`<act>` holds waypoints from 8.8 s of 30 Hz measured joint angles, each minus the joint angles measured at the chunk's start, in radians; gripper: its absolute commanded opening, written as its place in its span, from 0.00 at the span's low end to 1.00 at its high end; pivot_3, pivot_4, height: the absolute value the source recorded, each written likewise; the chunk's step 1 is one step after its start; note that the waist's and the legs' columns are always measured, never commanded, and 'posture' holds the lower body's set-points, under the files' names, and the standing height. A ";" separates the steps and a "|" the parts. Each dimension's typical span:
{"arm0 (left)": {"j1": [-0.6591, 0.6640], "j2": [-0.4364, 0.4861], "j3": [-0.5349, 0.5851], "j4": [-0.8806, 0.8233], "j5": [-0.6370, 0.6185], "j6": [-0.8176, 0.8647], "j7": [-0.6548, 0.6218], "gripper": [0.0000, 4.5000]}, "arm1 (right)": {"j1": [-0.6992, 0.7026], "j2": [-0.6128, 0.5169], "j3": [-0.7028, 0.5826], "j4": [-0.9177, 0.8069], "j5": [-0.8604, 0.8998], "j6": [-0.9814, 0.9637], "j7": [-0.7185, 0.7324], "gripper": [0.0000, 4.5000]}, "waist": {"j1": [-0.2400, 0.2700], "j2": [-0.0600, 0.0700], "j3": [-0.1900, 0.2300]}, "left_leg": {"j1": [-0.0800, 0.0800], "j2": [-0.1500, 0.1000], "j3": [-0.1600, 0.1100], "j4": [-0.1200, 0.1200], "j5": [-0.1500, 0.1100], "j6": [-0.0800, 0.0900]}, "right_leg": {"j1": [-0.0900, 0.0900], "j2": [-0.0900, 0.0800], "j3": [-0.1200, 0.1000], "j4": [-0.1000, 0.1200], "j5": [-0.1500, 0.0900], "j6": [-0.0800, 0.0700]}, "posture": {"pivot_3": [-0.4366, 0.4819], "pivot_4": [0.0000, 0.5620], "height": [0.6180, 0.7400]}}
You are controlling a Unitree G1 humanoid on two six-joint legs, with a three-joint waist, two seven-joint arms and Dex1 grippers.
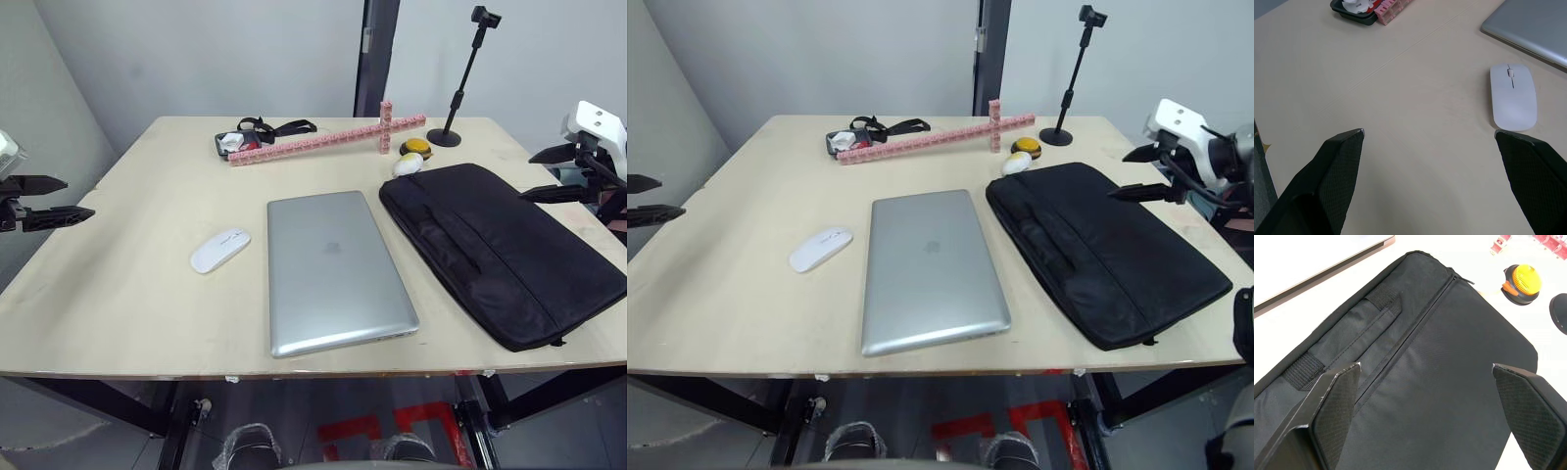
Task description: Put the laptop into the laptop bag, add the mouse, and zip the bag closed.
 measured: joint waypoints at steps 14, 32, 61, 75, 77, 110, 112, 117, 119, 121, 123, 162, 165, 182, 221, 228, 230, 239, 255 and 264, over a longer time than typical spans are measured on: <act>0.069 -0.056 -0.001 -0.465 -0.262 0.678 -0.072 1.00 | 0.266 0.108 -0.021 -0.467 0.097 0.134 -0.100 0.94 | 0.005 0.000 0.000 | 0.001 0.000 0.000 0.000 0.000 0.000 | 0.000 0.000 0.000 0.002 0.000 0.000 | 0.48 0.27 1.00; 0.033 -0.462 0.017 -0.529 -0.524 1.377 0.333 1.00 | 0.362 0.334 0.154 -0.666 -0.027 0.083 -0.349 0.02 | 0.004 0.003 -0.002 | 0.001 -0.002 -0.002 0.001 0.001 0.000 | 0.005 0.000 0.000 0.000 0.001 0.001 | 0.48 0.27 1.00; -0.003 -0.741 -0.045 -0.290 -0.441 1.134 0.562 1.00 | 0.320 0.493 0.241 -0.314 -0.203 -0.119 -0.481 0.02 | 0.002 0.003 -0.002 | 0.001 -0.003 -0.003 0.001 0.001 0.000 | 0.006 -0.001 0.000 -0.002 0.002 0.002 | 0.48 0.27 1.00; -0.007 -0.822 0.006 -0.292 -0.445 1.191 0.569 1.00 | 0.376 0.556 0.216 -0.386 -0.199 -0.006 -0.488 0.02 | 0.002 0.003 -0.002 | 0.001 -0.003 -0.003 -0.001 0.001 0.000 | 0.006 -0.001 0.000 -0.006 0.002 0.003 | 0.48 0.27 1.00; -0.006 -0.835 0.009 -0.301 -0.453 1.216 0.571 1.00 | 0.381 0.561 0.216 -0.397 -0.197 -0.002 -0.490 0.02 | 0.000 0.003 -0.002 | 0.001 -0.003 -0.003 -0.003 0.001 0.000 | 0.006 -0.001 -0.001 -0.007 0.002 0.003 | 0.48 0.27 1.00; 0.109 -0.917 0.206 -0.528 -0.690 1.381 0.796 0.07 | 0.479 0.530 -0.053 -0.690 0.050 0.217 -0.568 0.06 | -0.001 0.003 0.003 | -0.001 -0.003 -0.002 -0.012 0.003 -0.005 | 0.005 0.000 -0.002 -0.018 0.004 0.006 | 0.48 0.27 1.00; 0.137 -0.911 0.193 -0.559 -0.769 1.382 0.845 0.07 | 0.507 0.500 -0.113 -0.767 0.083 0.267 -0.592 0.18 | 0.006 0.003 0.003 | -0.001 -0.003 -0.002 -0.013 0.004 -0.006 | 0.006 0.000 -0.003 -0.020 0.004 0.006 | 0.48 0.27 1.00; 0.165 -0.928 0.236 -0.546 -0.973 1.383 1.036 0.07 | 0.648 0.429 -0.166 -0.894 0.127 0.363 -0.606 0.56 | 0.013 0.003 0.003 | -0.002 -0.003 -0.001 -0.014 0.004 -0.007 | 0.006 0.000 -0.003 -0.024 0.006 0.010 | 0.48 0.27 1.00; 0.178 -0.961 0.261 -0.550 -1.041 1.383 1.111 0.07 | 0.709 0.422 -0.165 -0.920 0.123 0.372 -0.630 0.70 | 0.011 0.003 0.003 | -0.002 -0.003 -0.001 -0.014 0.004 -0.007 | 0.006 0.000 -0.002 -0.024 0.006 0.010 | 0.48 0.27 1.00; 0.203 -1.007 0.288 -0.577 -1.069 1.383 1.176 0.07 | 0.744 0.422 -0.162 -0.925 0.111 0.373 -0.667 0.70 | 0.007 0.003 0.003 | -0.002 -0.003 0.000 -0.014 0.004 -0.007 | 0.006 0.000 -0.002 -0.025 0.007 0.011 | 0.48 0.27 1.00; 0.229 -1.024 0.287 -0.594 -1.095 1.383 1.241 0.07 | 0.750 0.434 -0.154 -0.925 0.092 0.369 -0.713 0.70 | -0.003 0.003 0.003 | -0.001 -0.003 0.000 -0.014 0.004 -0.007 | 0.005 0.000 -0.001 -0.026 0.009 0.017 | 0.48 0.27 1.00; 0.360 -0.907 -0.010 -0.627 -1.685 1.090 1.570 0.07 | 0.596 0.510 -0.217 -0.881 0.268 0.686 -0.850 0.01 | 0.002 0.005 0.004 | 0.000 -0.003 0.002 -0.014 0.009 -0.014 | 0.005 0.000 0.004 -0.029 0.024 0.048 | 0.48 0.27 1.00; 0.329 -0.910 -0.028 -0.627 -1.686 1.066 1.571 0.07 | 0.545 0.489 -0.236 -0.916 0.317 0.752 -0.842 0.01 | 0.004 0.005 0.004 | 0.000 -0.003 0.002 -0.014 0.010 -0.015 | 0.005 0.000 0.004 -0.030 0.026 0.052 | 0.48 0.27 1.00; 0.190 -1.050 -0.075 -0.459 -1.520 0.992 1.538 0.07 | 0.507 0.557 -0.246 -0.992 0.473 0.928 -0.949 0.01 | 0.012 0.005 0.004 | -0.001 -0.003 0.002 -0.014 0.015 -0.009 | 0.005 0.000 0.005 -0.030 0.028 0.063 | 0.48 0.27 1.00; 0.079 -1.305 0.042 -0.431 -0.939 1.005 1.229 0.68 | 0.476 0.673 -0.242 -1.124 0.606 1.073 -1.090 0.00 | 0.023 0.008 0.002 | -0.001 -0.003 0.002 -0.014 0.015 -0.009 | 0.005 -0.001 0.005 -0.029 0.028 0.064 | 0.48 0.27 1.00; 0.111 -1.305 0.066 -0.466 -0.931 1.034 1.263 0.63 | 0.476 0.662 -0.234 -1.098 0.606 1.051 -1.071 0.00 | 0.025 0.008 0.002 | -0.001 -0.003 0.002 -0.013 0.015 -0.009 | 0.005 -0.001 0.005 -0.029 0.028 0.064 | 0.48 0.27 1.00; 0.111 -1.306 0.079 -0.468 -0.931 1.038 1.266 0.50 | 0.476 0.659 -0.233 -1.097 0.606 1.046 -1.069 0.00 | 0.025 0.008 0.002 | -0.001 -0.003 0.002 -0.013 0.015 -0.009 | 0.005 -0.001 0.005 -0.029 0.028 0.064 | 0.48 0.27 1.00; 0.111 -1.334 0.093 -0.481 -0.905 1.039 1.278 0.03 | 0.476 0.658 -0.232 -1.093 0.607 1.044 -1.068 0.00 | 0.025 0.008 0.002 | -0.001 -0.003 0.002 -0.013 0.015 -0.009 | 0.005 -0.001 0.005 -0.029 0.028 0.064 | 0.48 0.27 1.00; 0.034 -1.410 0.134 -0.387 -0.840 1.001 1.284 0.03 | 0.468 0.713 -0.244 -1.100 0.649 1.099 -1.101 0.00 | 0.025 0.008 0.002 | -0.002 -0.003 0.002 -0.014 0.015 -0.008 | 0.004 -0.001 0.005 -0.030 0.028 0.064 | 0.48 0.27 1.00; -0.012 -1.418 0.104 -0.298 -0.751 0.945 1.186 0.03 | 0.432 0.771 -0.275 -1.102 0.674 1.145 -1.143 0.00 | 0.019 0.008 0.002 | -0.002 -0.003 0.002 -0.014 0.015 -0.008 | 0.004 -0.001 0.005 -0.030 0.028 0.064 | 0.48 0.27 1.00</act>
